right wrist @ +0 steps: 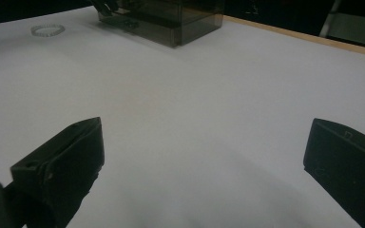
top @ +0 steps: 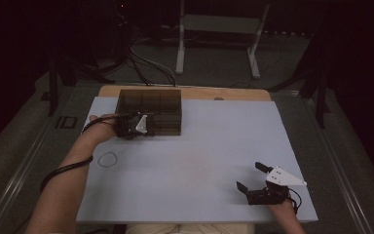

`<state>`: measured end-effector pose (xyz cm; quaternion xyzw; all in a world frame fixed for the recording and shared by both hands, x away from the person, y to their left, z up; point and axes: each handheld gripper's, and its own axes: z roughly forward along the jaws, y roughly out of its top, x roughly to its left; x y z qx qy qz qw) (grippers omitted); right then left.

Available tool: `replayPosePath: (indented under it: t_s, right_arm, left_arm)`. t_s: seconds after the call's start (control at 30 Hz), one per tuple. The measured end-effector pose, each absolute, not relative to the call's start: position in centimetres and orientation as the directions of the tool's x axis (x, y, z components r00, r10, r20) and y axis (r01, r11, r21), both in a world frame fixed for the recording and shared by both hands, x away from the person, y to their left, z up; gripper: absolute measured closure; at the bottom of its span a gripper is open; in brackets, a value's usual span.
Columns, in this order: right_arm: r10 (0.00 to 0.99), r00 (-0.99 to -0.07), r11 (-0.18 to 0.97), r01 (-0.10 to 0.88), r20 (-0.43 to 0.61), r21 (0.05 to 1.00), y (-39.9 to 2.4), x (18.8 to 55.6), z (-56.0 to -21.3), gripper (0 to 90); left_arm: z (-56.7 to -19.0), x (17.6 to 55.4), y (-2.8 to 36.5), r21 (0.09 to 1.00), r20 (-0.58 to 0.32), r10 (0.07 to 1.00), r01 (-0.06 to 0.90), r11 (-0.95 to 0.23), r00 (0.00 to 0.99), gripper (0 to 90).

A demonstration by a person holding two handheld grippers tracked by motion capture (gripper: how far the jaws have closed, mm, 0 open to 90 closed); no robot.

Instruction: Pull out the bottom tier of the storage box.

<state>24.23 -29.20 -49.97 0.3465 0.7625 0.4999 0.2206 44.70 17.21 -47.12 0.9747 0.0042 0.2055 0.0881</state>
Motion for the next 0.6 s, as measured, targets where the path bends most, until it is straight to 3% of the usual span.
replayPosePath:
  t_s: [0.4,0.6]
  right_arm:
    - [0.748,-0.663,0.257,0.306,0.012,0.917,-29.3,24.2,-49.9,0.0]
    - [0.749,-0.663,0.257,0.307,0.013,0.916,-29.3,24.2,-49.9,0.0]
  left_arm:
    - [-47.6,45.5,16.1,0.078,0.396,-0.022,-0.058,-0.995,0.918,83.8]
    - [-47.5,46.2,15.8,0.051,0.351,-0.029,-0.05,-0.997,0.936,84.3]
